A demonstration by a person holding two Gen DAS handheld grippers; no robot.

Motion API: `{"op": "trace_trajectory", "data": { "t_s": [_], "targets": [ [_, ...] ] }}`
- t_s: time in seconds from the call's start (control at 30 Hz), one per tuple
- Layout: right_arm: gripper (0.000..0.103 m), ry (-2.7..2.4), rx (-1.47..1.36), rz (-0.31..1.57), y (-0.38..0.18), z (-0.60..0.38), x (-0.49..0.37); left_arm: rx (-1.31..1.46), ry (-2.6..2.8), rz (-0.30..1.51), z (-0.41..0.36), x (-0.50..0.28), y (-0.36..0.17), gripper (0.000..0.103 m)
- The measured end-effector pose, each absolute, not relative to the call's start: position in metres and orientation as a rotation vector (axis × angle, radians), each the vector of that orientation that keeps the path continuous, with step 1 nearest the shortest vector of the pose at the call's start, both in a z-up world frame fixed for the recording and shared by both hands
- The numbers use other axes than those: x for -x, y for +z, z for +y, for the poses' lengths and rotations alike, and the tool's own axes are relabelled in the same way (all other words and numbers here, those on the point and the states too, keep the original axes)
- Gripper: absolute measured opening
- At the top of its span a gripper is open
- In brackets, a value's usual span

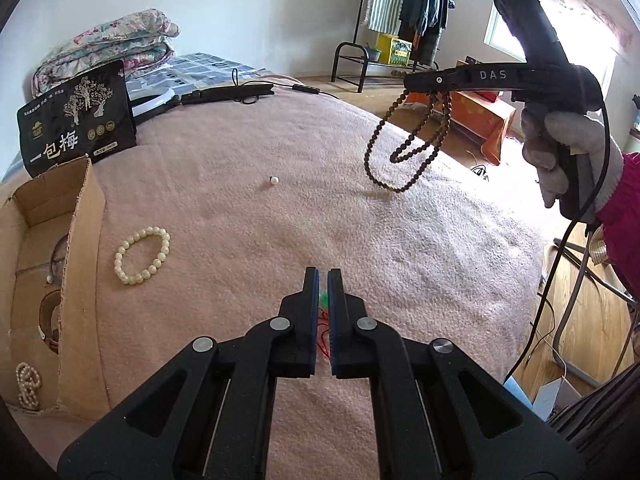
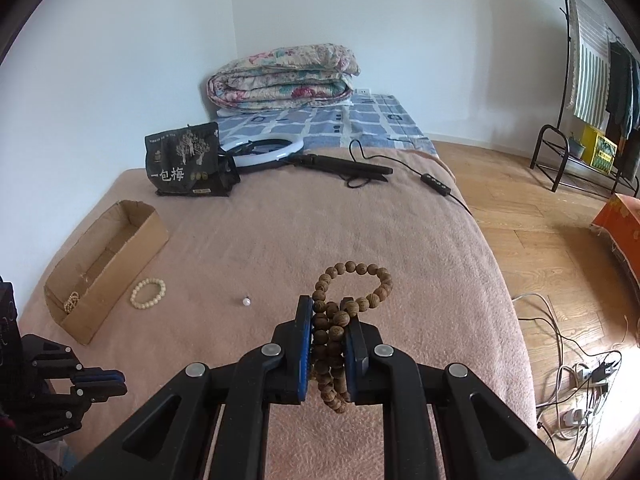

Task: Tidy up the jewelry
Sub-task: 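Carry the pendant with the left tool to the box while the right tool carries the beads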

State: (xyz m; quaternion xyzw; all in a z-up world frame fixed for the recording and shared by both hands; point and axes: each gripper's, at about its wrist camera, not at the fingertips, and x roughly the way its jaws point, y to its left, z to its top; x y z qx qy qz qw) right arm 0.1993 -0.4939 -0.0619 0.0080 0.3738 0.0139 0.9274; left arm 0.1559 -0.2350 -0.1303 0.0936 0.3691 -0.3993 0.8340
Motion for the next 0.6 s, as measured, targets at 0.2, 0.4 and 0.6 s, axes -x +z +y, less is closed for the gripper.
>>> {"op": "trace_trajectory", "data": {
  "t_s": [0.2,0.4,0.6],
  "targets": [
    [0.012,0.035,0.026,0.757,-0.054,-0.483,-0.197,-0.227,-0.867,0.869,-0.246,-0.152,-0.144,0.008],
    [0.012,0.036,0.024,0.782,-0.066,-0.484,-0.197,-0.266,-0.852,0.900,-0.261,-0.154,-0.162,0.039],
    [0.012,0.034,0.020,0.799,-0.076,-0.486,-0.198,-0.353,-0.833,0.909,-0.277,-0.156,-0.178,0.035]
  ]
}}
